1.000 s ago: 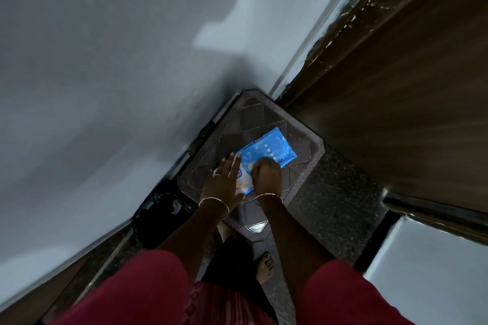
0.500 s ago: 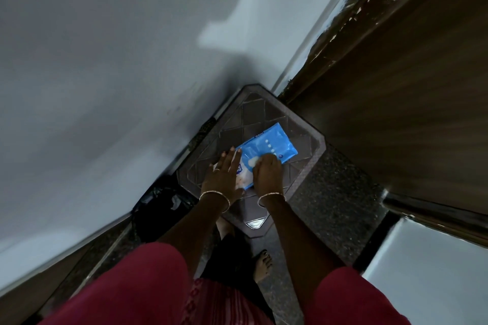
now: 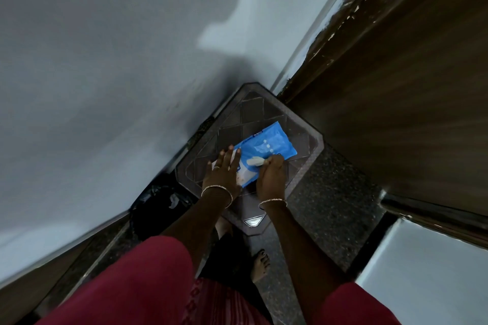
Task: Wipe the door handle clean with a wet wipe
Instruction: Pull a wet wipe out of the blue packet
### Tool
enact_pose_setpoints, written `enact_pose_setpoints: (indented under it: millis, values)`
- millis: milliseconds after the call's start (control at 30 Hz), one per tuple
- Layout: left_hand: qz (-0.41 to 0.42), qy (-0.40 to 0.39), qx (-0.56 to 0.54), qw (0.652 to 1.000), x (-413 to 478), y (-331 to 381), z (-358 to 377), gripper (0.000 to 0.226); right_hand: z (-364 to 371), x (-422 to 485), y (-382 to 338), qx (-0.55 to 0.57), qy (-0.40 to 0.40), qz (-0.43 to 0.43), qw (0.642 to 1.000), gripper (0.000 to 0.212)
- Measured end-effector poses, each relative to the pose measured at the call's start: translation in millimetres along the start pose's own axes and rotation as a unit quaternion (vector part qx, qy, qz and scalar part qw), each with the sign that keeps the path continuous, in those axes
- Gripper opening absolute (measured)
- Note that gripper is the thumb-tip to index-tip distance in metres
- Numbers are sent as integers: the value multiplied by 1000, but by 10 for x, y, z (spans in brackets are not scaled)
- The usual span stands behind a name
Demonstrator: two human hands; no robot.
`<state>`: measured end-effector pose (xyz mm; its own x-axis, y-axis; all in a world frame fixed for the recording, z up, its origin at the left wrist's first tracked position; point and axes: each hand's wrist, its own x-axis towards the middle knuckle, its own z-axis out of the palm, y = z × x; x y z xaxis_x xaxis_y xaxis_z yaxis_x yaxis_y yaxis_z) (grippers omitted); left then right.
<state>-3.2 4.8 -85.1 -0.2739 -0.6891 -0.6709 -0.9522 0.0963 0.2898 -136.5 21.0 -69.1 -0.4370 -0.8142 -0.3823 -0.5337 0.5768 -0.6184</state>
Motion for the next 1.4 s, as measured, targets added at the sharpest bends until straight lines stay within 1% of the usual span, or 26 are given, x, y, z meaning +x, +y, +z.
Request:
enact_pose_setpoints:
  millis: [100,300,367,400,433,467,533,600,700,800,933,1033,1100,1167,1233,1300,1333,1400]
  values:
    - [-4,-4,1,1000,-4,22,-12,103,-6,-27,-17,31,20,1,999,19]
    - [-7,-13,3,1000,-1,35,-30,105,57,-47,28,98,75,13,992,13]
    - [0,-17,-9,1000,3,33,-33,106,77,-86,15,106,77,-1,991,21]
    - [6,-17,-13,1000,1,31,-37,106,71,-98,-15,106,70,-10,992,30]
    - [11,-15,-10,1000,0,30,-43,106,64,-92,-38,97,61,-21,993,39]
    - [15,-14,-5,1000,1,28,-47,105,60,-64,-45,75,54,-32,995,41]
    - [16,-15,3,1000,8,24,-43,102,51,30,-61,17,46,-41,998,27]
    - [11,-15,6,1000,8,33,-40,101,18,113,-81,-10,35,-33,999,13]
    - [-2,-16,10,1000,11,57,-38,99,-45,146,-76,-19,34,-32,999,6]
    - [-15,-26,23,999,20,84,-43,96,-93,130,-39,-6,47,-42,998,5]
    - [-23,-23,27,999,39,93,3,97,-95,107,36,-14,34,-56,998,6]
    - [-20,-18,33,999,19,85,5,92,-63,85,78,2,41,-75,996,4]
    - [-7,-9,37,999,-4,76,19,90,-54,84,77,30,45,-84,995,4]
    - [-4,2,34,999,-14,67,45,92,-72,106,79,91,51,-88,991,7]
    - [-9,5,32,999,-4,73,57,91,-100,142,93,167,52,-53,983,8]
    - [-17,2,27,999,-2,101,54,93,-114,196,82,261,47,40,963,17]
    - [-23,3,23,999,-6,121,53,97,-114,231,75,318,43,95,942,23]
    - [-34,7,19,999,-10,163,52,101,-115,291,41,409,30,178,895,24]
